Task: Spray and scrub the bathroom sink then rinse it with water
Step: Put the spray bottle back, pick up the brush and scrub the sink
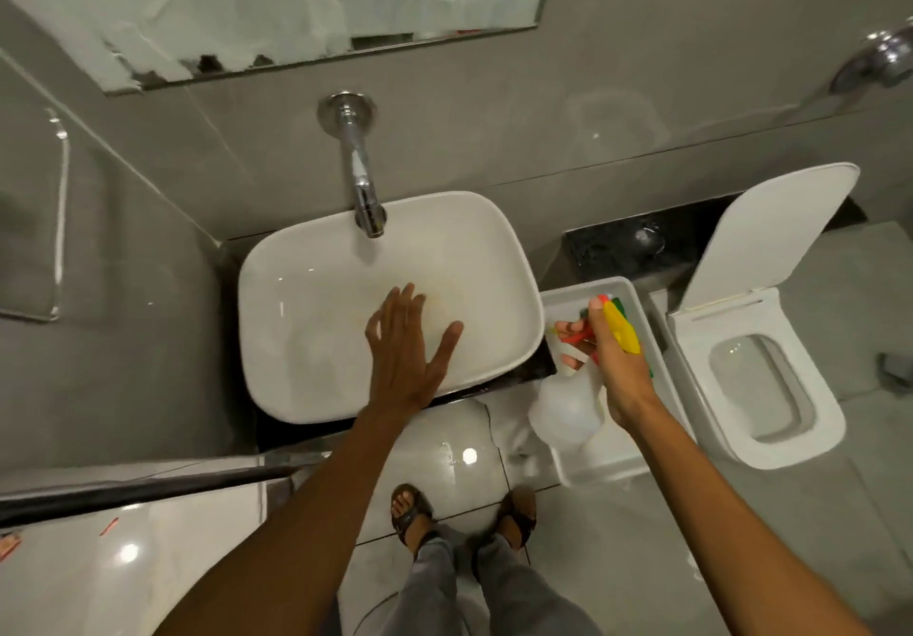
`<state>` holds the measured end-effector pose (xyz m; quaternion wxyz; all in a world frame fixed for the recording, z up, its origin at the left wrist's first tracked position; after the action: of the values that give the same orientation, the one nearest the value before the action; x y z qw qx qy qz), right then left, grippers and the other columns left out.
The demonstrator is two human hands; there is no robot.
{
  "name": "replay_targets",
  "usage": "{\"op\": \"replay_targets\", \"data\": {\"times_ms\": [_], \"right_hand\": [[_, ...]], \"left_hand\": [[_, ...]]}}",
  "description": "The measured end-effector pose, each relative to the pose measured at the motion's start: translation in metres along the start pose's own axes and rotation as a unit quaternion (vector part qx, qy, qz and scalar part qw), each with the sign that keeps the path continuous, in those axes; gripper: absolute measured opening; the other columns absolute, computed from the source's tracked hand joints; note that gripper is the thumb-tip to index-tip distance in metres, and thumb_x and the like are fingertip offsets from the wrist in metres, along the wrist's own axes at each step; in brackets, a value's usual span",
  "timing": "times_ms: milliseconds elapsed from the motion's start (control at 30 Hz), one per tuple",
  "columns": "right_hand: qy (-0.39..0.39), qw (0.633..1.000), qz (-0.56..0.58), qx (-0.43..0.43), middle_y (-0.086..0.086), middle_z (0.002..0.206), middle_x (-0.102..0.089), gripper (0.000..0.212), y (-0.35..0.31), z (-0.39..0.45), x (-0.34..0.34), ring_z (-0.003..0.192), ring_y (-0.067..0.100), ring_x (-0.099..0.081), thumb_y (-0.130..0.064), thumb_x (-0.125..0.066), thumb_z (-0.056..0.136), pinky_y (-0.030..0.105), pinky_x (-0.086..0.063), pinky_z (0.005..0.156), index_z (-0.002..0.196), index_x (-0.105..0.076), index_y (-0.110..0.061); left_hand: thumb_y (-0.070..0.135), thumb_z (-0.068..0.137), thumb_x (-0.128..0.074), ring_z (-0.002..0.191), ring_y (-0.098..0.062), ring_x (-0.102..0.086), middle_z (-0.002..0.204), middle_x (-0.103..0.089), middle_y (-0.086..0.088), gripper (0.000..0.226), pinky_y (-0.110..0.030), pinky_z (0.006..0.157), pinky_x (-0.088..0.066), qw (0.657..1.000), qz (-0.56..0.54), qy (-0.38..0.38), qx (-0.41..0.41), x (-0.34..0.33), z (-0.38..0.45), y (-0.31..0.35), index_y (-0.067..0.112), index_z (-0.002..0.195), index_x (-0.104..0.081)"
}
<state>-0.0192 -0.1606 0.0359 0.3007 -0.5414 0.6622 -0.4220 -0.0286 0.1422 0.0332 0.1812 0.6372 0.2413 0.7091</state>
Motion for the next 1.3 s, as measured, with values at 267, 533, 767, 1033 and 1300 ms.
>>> {"op": "replay_targets", "data": {"times_ms": [267,533,767,1033,1300], "right_hand": [[0.1,0.995,-0.003,-0.009,-0.017,0.109,-0.08,0.053,0.057,0.047,0.1,0.103,-0.003,-0.074,-0.065,-0.066,0.089,0.027,-0.055,0.094,0.14,-0.059,-0.051],[0.111,0.993,-0.026,0.006,-0.031,0.108,-0.071,0.034,0.126,0.095,0.137,0.102,-0.014,-0.066,-0.054,-0.069,0.095,0.01,-0.052,0.089,0.128,-0.066,-0.05],[0.122,0.991,-0.048,0.025,-0.004,0.109,-0.08,0.028,0.168,0.118,0.163,0.103,0.002,-0.073,-0.036,-0.072,0.097,0.011,-0.053,0.088,0.116,-0.078,-0.016],[0.121,0.993,-0.004,0.016,-0.006,0.121,-0.078,0.034,0.198,0.107,0.17,0.115,0.002,-0.072,-0.023,-0.076,0.095,0.014,-0.053,0.098,0.127,-0.076,-0.011],[0.143,0.989,-0.001,0.027,0.003,0.101,-0.08,0.042,0.212,0.101,0.174,0.091,0.016,-0.075,-0.025,-0.088,0.082,0.02,-0.062,0.085,0.123,-0.079,-0.019]], "left_hand": [[0.07,0.104,-0.041,0.169,-0.025,-0.016,0.179,-0.027,-0.005,0.081,-0.049,0.136,-0.015,0.995,0.009,-0.064,-0.075,-0.078,0.025,0.1,0.015,0.164,-0.038],[0.075,0.104,-0.04,0.171,-0.025,0.004,0.184,-0.003,-0.005,0.093,-0.052,0.137,-0.014,0.977,0.085,-0.113,-0.162,-0.14,0.036,0.119,0.013,0.171,-0.025],[0.074,0.105,-0.039,0.17,-0.023,0.014,0.184,0.008,0.0,0.094,-0.05,0.136,-0.01,0.972,0.113,-0.128,-0.163,-0.148,0.036,0.119,0.014,0.173,-0.016],[0.075,0.104,-0.039,0.169,-0.018,0.02,0.183,0.011,0.005,0.092,-0.046,0.132,-0.002,0.972,0.126,-0.137,-0.147,-0.148,0.036,0.121,0.02,0.174,-0.012],[0.079,0.103,-0.035,0.17,-0.02,0.016,0.184,0.006,0.004,0.093,-0.046,0.13,-0.001,0.972,0.127,-0.125,-0.151,-0.151,0.037,0.118,0.02,0.172,-0.018]]}}
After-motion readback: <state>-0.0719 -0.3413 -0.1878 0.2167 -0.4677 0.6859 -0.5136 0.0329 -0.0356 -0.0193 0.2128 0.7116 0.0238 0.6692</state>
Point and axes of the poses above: each hand's wrist, its own z-axis towards the middle knuckle, its own x-axis out of the back of the hand, y = z × x, the point moved 7 cm from there along z, towards the middle knuckle
